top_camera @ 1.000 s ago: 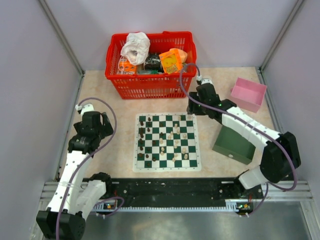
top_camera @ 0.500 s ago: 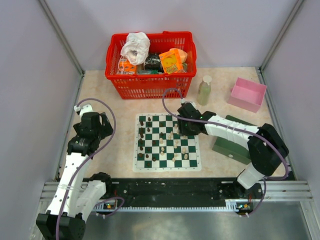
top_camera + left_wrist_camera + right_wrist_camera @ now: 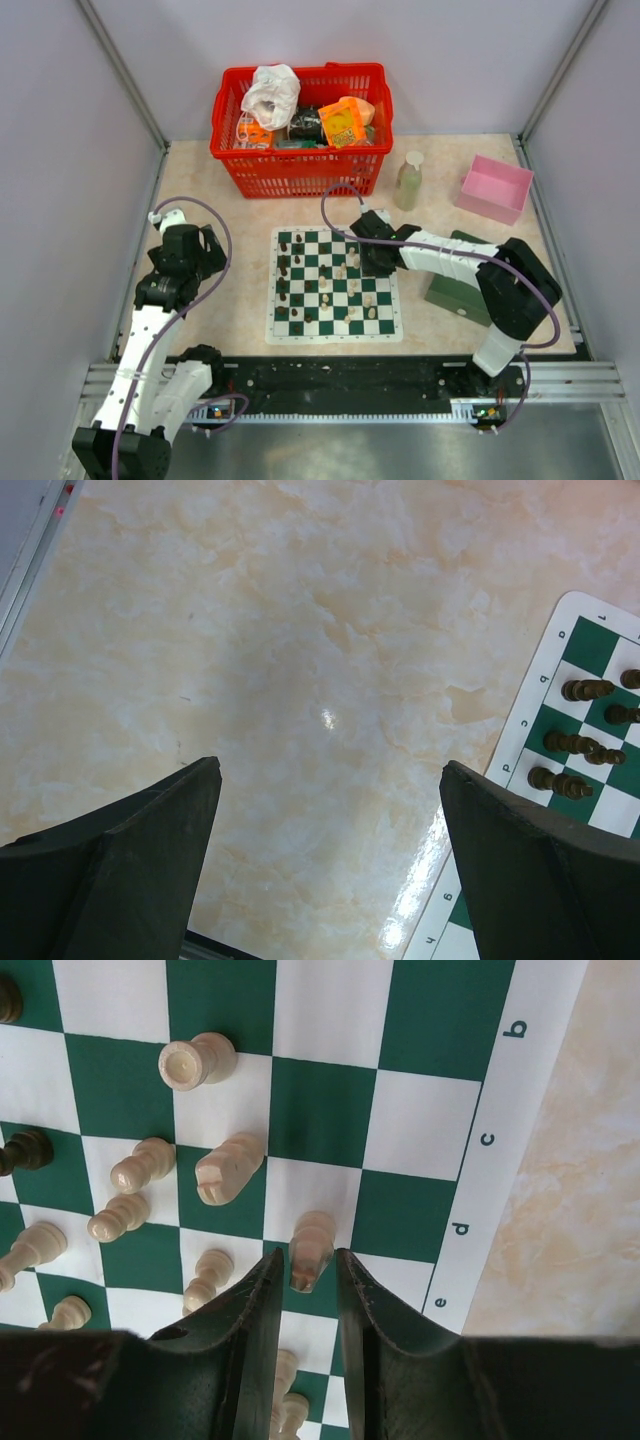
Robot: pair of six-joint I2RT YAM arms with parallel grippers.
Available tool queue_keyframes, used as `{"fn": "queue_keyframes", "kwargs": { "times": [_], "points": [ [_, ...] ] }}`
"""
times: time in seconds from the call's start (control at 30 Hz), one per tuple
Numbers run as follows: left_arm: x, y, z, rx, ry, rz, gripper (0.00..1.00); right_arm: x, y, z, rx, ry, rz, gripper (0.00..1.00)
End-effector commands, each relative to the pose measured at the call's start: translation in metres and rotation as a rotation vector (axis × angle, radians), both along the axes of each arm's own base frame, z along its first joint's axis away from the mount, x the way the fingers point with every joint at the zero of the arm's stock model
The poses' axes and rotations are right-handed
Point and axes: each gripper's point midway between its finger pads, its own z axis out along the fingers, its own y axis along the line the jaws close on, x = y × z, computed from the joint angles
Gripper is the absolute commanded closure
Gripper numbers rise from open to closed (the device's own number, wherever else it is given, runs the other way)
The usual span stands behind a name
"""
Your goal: Set up the chess pieces on the board
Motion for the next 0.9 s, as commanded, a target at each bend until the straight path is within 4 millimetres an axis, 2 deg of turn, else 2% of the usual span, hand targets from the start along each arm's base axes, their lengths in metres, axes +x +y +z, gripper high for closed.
{"fn": "queue_keyframes", "kwargs": {
  "times": [0.0,0.13,0.3,0.6,0.73,0.87],
  "points": [
    [0.003,-0.002,0.002,-0.013,-0.026,-0.004,0.04,0.012,0.013,0.009,0.030,-0.047,0.004,0.74],
    [0.003,-0.004,0.001,-0.017,-0.024,-0.011,0.05,0.014,0.011,0.015,0.029,-0.066,0.001,0.83],
    [0.004,-0.004,0.002,-0.018,-0.027,-0.012,0.05,0.024,0.004,0.032,0.017,-0.132,-0.012,0.84],
    [0.004,-0.005,0.001,-0.020,-0.025,-0.014,0.05,0.064,-0.015,0.060,0.037,-0.224,-0.075,0.85],
    [0.004,-0.005,0.000,-0.022,-0.025,-0.017,0.05,0.083,-0.029,0.063,0.044,-0.250,-0.121,0.84],
    [0.004,-0.006,0.001,-0.024,-0.028,-0.019,0.05,0.093,-0.032,0.061,0.039,-0.254,-0.129,0.84]
  ]
}}
